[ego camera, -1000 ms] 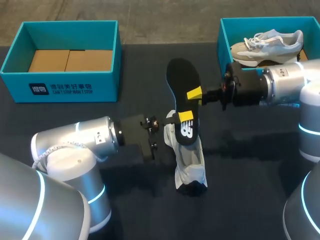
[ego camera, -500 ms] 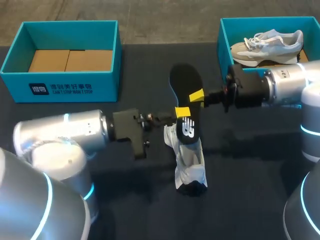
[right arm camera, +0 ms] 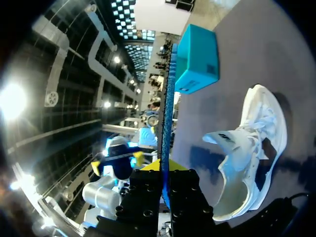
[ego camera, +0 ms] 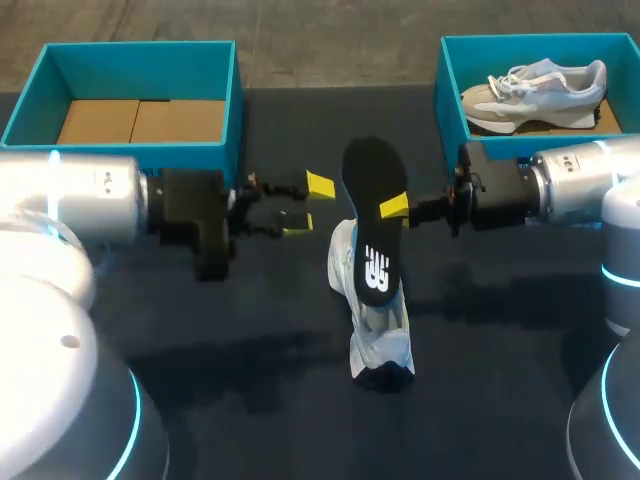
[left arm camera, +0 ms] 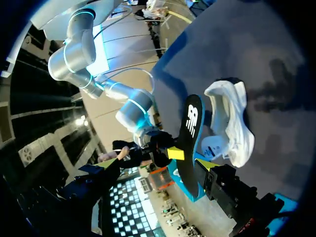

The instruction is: Take the shoe out of the shoebox, open the shoe tongue, remove and reinsert the insole, then place the shoe into the shoebox

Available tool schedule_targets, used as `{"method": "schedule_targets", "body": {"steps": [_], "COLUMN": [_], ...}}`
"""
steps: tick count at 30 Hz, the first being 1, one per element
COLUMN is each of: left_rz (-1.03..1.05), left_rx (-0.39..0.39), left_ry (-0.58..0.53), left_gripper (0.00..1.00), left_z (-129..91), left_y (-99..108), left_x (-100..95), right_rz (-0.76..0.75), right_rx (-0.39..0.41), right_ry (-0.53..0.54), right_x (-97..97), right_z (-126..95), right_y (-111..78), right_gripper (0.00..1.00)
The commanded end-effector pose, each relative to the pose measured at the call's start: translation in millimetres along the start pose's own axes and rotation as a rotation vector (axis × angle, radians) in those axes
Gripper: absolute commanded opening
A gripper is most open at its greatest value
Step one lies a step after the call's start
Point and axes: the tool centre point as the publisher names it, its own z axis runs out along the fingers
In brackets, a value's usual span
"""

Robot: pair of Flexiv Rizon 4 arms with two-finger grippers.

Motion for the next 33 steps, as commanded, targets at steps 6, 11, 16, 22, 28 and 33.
{"method": "schedule_targets", "body": {"steps": [6,11,16,22,28,33], "left_rz": [-0.003,-0.003,-0.114,-0.147,-0.178,-0.178], "left_rx": [0.124,0.124,0.196,0.256,0.273,0.273], "left_ry": [0.165,0.165,0.334,0.557,0.644,0.644], "left_gripper": [1.0,1.0,1.0,1.0,1.0,1.0], "left_z": [-39.9,-39.9,-41.3,-45.8,-52.9,-52.9], "left_y": [0.5,0.5,25.8,42.9,61.9,61.9], "left_x": [-4.4,-4.4,-19.0,-37.3,-40.4,-40.4], "right_rz": [0.001,0.001,0.006,0.003,-0.008,-0.008], "right_rx": [-0.025,-0.025,0.013,0.048,0.063,0.063], "right_ry": [-0.013,-0.013,-0.044,-0.085,-0.089,-0.089], "right_x": [5.4,5.4,1.7,-2.2,-4.6,-4.6], "right_z": [4.5,4.5,10.7,14.3,15.4,15.4], "right_y": [-7.8,-7.8,-9.9,-14.9,-18.4,-18.4], "right_gripper": [0.0,0.0,0.0,0.0,0.0,0.0]}}
